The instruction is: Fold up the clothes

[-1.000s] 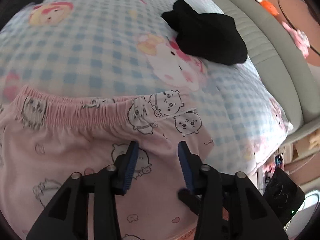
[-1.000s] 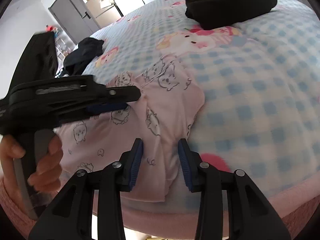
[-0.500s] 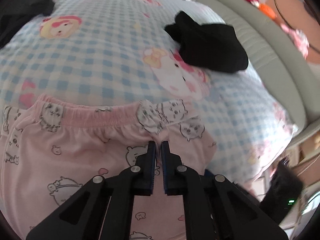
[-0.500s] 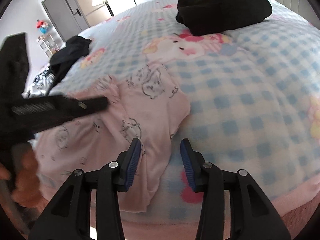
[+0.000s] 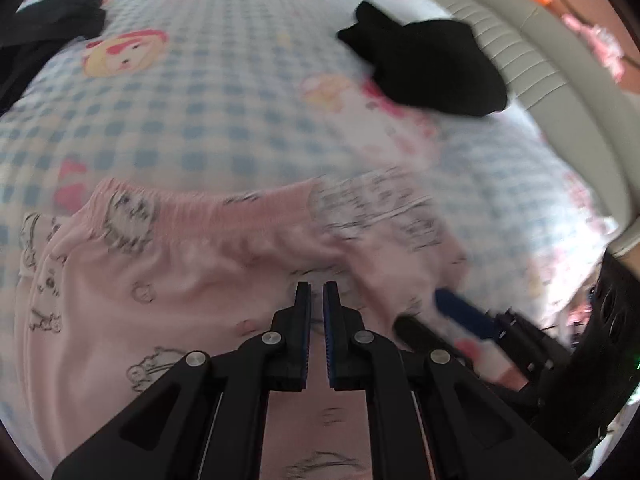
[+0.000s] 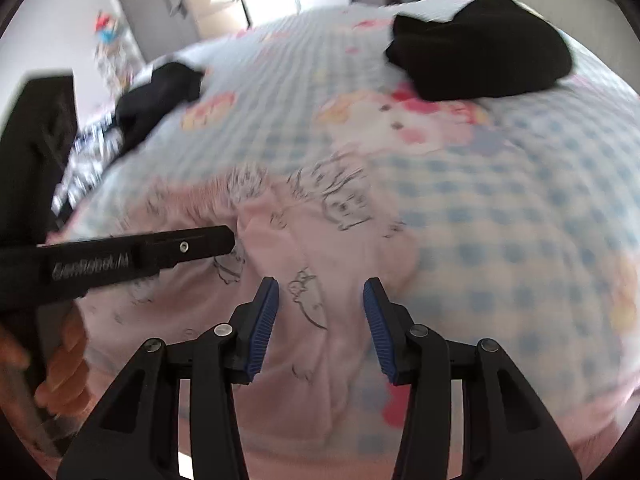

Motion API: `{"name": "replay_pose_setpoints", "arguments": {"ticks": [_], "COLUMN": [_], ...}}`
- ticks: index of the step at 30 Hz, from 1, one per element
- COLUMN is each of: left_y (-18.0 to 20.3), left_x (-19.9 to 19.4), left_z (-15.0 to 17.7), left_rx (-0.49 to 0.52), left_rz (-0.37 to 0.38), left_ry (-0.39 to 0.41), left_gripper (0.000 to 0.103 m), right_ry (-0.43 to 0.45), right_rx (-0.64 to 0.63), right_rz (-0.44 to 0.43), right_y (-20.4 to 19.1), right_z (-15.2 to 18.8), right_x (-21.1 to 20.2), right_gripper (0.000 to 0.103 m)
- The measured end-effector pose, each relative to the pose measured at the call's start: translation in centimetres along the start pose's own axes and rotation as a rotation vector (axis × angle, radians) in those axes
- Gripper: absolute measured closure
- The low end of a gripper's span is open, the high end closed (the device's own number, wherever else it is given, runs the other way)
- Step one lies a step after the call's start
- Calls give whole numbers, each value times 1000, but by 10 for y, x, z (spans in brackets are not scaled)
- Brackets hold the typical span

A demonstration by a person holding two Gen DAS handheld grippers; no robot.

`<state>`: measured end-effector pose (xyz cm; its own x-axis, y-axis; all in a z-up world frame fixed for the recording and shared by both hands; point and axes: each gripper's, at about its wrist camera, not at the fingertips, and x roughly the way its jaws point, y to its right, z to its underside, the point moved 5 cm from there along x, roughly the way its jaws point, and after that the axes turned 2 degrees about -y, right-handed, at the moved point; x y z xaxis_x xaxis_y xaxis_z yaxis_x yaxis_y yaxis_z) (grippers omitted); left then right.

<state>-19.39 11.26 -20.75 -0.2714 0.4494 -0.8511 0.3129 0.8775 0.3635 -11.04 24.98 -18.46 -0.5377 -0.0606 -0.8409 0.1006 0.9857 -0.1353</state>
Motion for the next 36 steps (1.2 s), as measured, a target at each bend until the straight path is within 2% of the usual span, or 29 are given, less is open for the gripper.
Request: {"name": "replay_pose_setpoints", "arguments": {"ticks": [2, 3, 6, 8, 10, 12, 13, 15, 18, 20, 22, 24, 25, 26, 28, 29, 31, 33, 34, 36], "left_y": [-11, -17, -25, -22, -15, -13, -14, -20, -43, -65, -89, -95, -90, -82, -67, -60, -60, -75, -87, -100], "left_x": [-1, -4, -14, -20, -25, -29, -31, -36, -47, -52, -48, -50, -55, -58, -60, -59, -48, -36, -34, -44], "left_z": [1, 1, 1, 2, 4, 6, 6, 6, 8, 10, 12, 9, 8, 6, 5, 4, 1, -4, -4, -4], "left_rx": [-5, -10, -35, -18, 0, 1, -5, -23, -56, -80, -101, -114, -102, -77, -28, -6, 14, -4, -31, -79], "left_rz": [-64, -84, -58, -51, -35, -25, -25, -34, -75, -136, -231, -212, -201, -188, -148, -137, -194, -295, -313, -273], "left_ry": [11, 22, 34, 43, 57, 75, 82, 97, 123, 118, 82, 90, 110, 131, 148, 151, 133, 112, 96, 102], "left_gripper": [96, 96, 96, 93, 79, 72, 72, 72, 72, 72, 72, 72, 72, 72, 72, 72, 72, 72, 78, 78], "right_ry": [-22, -12, 22, 66, 95, 91, 70, -2, -66, -40, -4, 33, 53, 69, 77, 69, 21, -29, -34, -22], "right_rx": [-9, 0, 18, 50, 52, -10, -33, -66, -81, -38, 1, 18, 17, 10, 29, 39, -12, -68, -66, -12], "right_rz": [21, 59, 172, 118, 26, -58, -88, -90, -10, -17, -1, 61, 113, 129, 67, 9, 9, 15, 18, -1], "right_y": [2, 9, 27, 32, 25, 3, -6, -18, -11, 1, 11, 18, 20, 20, 17, 12, 2, -9, -5, 9], "right_z": [0, 0, -2, -7, -15, -25, -28, -32, -31, -31, -31, -34, -37, -41, -43, -43, -37, -30, -28, -26], "right_x": [10, 8, -3, -16, -27, -27, -23, -1, 29, 24, 14, 6, 3, 0, -5, -5, 5, 16, 19, 14], "right_gripper": [60, 60, 60, 60, 59, 59, 57, 57, 59, 59, 59, 59, 59, 59, 59, 59, 58, 59, 59, 59]}}
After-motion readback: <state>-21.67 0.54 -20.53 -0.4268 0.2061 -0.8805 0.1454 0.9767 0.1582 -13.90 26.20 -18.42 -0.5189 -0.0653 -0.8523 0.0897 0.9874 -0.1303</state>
